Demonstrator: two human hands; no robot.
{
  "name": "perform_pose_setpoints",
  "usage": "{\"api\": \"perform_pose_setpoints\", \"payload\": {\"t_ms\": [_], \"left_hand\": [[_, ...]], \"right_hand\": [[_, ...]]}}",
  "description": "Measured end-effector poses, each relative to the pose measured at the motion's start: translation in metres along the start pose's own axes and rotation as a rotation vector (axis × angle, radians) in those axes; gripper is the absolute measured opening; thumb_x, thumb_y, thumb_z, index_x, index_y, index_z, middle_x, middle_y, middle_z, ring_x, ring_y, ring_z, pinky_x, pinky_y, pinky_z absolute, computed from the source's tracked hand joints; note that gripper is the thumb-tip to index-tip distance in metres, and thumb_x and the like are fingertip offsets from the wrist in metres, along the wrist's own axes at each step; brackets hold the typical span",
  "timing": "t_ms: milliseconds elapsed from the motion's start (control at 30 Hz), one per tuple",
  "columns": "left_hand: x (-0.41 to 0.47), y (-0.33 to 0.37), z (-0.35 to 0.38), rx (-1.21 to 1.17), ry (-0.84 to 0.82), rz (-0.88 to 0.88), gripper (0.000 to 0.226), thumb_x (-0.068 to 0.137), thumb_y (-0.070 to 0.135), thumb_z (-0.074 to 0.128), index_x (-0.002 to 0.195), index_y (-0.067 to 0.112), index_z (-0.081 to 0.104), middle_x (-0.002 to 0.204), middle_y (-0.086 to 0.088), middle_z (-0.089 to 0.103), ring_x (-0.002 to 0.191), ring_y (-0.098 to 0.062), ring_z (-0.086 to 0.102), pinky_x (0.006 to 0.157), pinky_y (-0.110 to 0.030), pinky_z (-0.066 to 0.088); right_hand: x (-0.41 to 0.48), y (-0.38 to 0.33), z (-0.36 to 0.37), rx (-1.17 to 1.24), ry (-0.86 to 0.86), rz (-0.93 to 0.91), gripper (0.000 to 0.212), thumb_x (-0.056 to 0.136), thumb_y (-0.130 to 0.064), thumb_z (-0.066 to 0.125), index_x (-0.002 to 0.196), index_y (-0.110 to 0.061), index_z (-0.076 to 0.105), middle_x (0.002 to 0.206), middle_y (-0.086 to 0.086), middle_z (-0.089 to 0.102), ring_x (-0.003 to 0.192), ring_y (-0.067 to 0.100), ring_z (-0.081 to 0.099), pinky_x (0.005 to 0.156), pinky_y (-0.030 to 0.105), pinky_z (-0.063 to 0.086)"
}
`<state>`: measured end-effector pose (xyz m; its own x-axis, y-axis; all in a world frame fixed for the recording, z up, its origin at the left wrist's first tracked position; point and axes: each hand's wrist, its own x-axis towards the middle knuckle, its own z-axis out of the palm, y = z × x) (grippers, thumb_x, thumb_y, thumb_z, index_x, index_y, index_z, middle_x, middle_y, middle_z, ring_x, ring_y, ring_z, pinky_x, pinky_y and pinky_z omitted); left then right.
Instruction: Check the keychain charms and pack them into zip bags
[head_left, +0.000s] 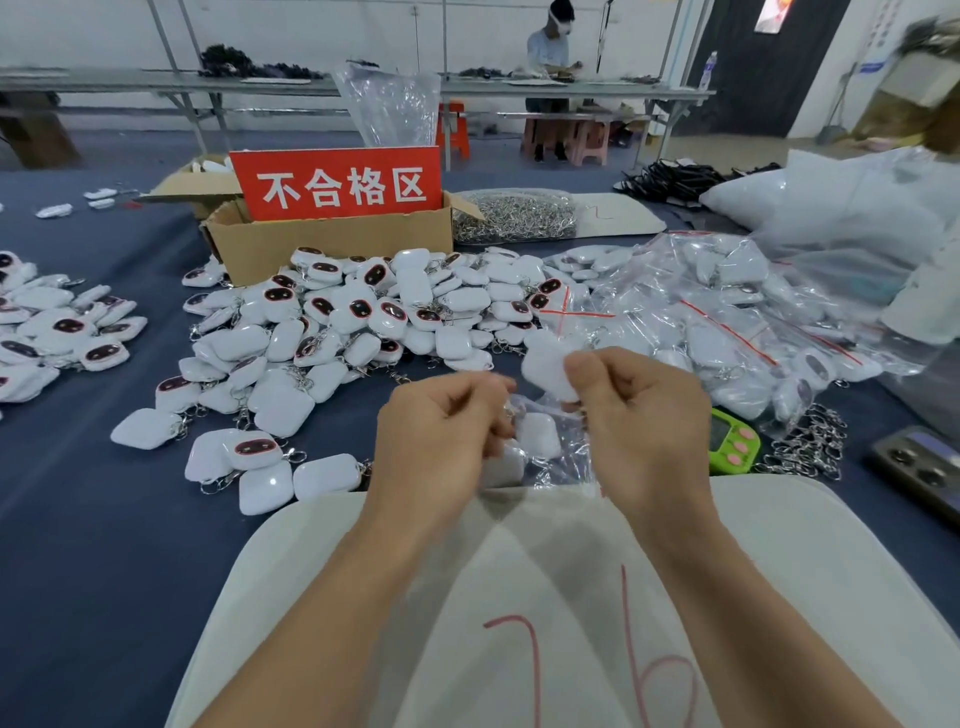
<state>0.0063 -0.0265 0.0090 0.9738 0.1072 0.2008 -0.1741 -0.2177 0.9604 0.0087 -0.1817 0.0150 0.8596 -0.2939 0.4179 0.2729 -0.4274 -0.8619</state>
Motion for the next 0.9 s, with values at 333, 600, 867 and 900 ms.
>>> {"api": "perform_pose_setpoints", "payload": {"t_ms": [333, 600, 867, 900], "left_hand": [[-0.019, -0.007, 0.032, 0.833, -0.037, 0.267, 0.058, 0.065, 0.085, 0.035, 0.068, 0.034, 0.062, 0.055, 0.014, 0.055, 0.060, -0.008, 0.052, 0.054, -0.020, 0.020], [-0.019, -0.003, 0.034, 0.959, -0.091, 0.239, 0.050, 0.077, 0.073, 0.040, 0.071, 0.027, 0.060, 0.062, 0.007, 0.060, 0.065, -0.020, 0.057, 0.053, -0.031, 0.023], [-0.022, 0.001, 0.025, 0.770, 0.048, 0.243, 0.039, 0.091, 0.044, 0.038, 0.070, 0.015, 0.055, 0.059, -0.001, 0.057, 0.061, -0.021, 0.050, 0.059, -0.033, 0.041], [-0.021, 0.002, 0.024, 0.760, 0.049, 0.241, 0.039, 0.092, 0.043, 0.039, 0.070, 0.015, 0.056, 0.059, -0.002, 0.057, 0.062, -0.022, 0.051, 0.060, -0.036, 0.043]], "right_hand": [[0.022, 0.015, -0.028, -0.615, 0.039, 0.253, 0.032, 0.079, -0.030, 0.064, 0.053, -0.012, 0.061, 0.051, 0.002, 0.056, 0.060, 0.030, 0.056, 0.065, 0.036, 0.050], [0.017, 0.013, -0.020, -0.214, -0.261, 0.306, 0.020, 0.077, -0.017, 0.074, 0.060, -0.010, 0.068, 0.045, 0.002, 0.052, 0.043, 0.015, 0.048, 0.052, 0.026, 0.040], [0.020, 0.011, -0.023, 0.115, -0.017, 0.413, 0.023, 0.079, -0.016, 0.073, 0.056, -0.017, 0.069, 0.041, 0.000, 0.049, 0.040, 0.016, 0.045, 0.038, 0.020, 0.035], [0.019, 0.010, -0.023, 0.138, -0.046, 0.407, 0.023, 0.079, -0.017, 0.073, 0.056, -0.015, 0.069, 0.042, 0.000, 0.049, 0.040, 0.015, 0.045, 0.040, 0.020, 0.035]]}}
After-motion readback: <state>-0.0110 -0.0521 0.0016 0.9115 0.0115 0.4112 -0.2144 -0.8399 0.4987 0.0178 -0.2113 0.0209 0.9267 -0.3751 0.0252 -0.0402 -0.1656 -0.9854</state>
